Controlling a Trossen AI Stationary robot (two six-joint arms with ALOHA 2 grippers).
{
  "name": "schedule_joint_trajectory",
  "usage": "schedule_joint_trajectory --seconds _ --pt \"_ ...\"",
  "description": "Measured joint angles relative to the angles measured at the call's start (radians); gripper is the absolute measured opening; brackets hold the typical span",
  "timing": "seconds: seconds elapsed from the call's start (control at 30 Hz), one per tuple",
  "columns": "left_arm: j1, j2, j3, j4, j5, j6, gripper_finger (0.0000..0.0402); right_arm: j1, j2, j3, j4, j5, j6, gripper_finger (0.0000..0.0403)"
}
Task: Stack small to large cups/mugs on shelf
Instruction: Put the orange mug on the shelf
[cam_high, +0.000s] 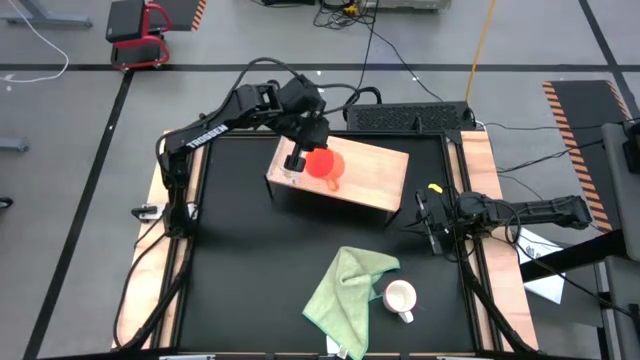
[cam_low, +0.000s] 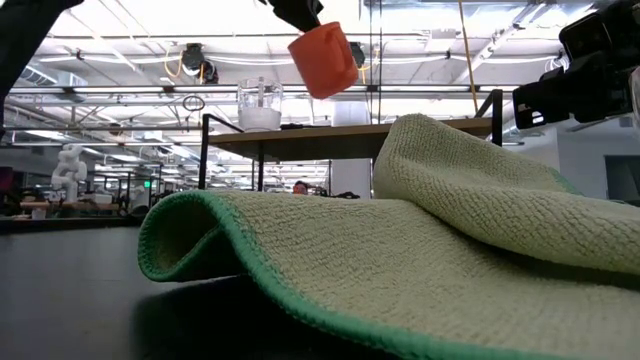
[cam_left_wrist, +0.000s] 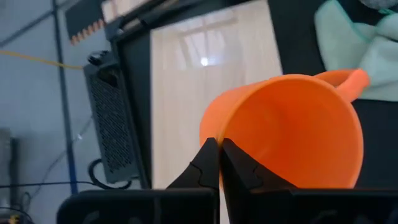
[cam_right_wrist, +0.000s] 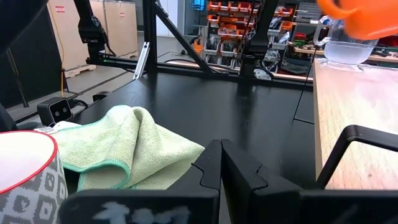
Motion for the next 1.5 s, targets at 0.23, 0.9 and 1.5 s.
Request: schedule_joint_trajectory --seconds 0.23,0.9,1.5 --pt "0.065 0.000 0.000 0.073 0.060 0.016 0.0000 0.000 0.000 0.000 0.000 0.000 0.000 0.0000" --pt "0.117 0.098 -0.001 0.052 0.111 0.035 0.0000 0.000 0.010 0.000 -0.002 0.000 0.004 0.0000" --pt "0.083 0.108 0.000 -0.072 0.033 0.059 0.0000 0.000 0.029 0.000 -0.001 0.000 0.000 0.0000"
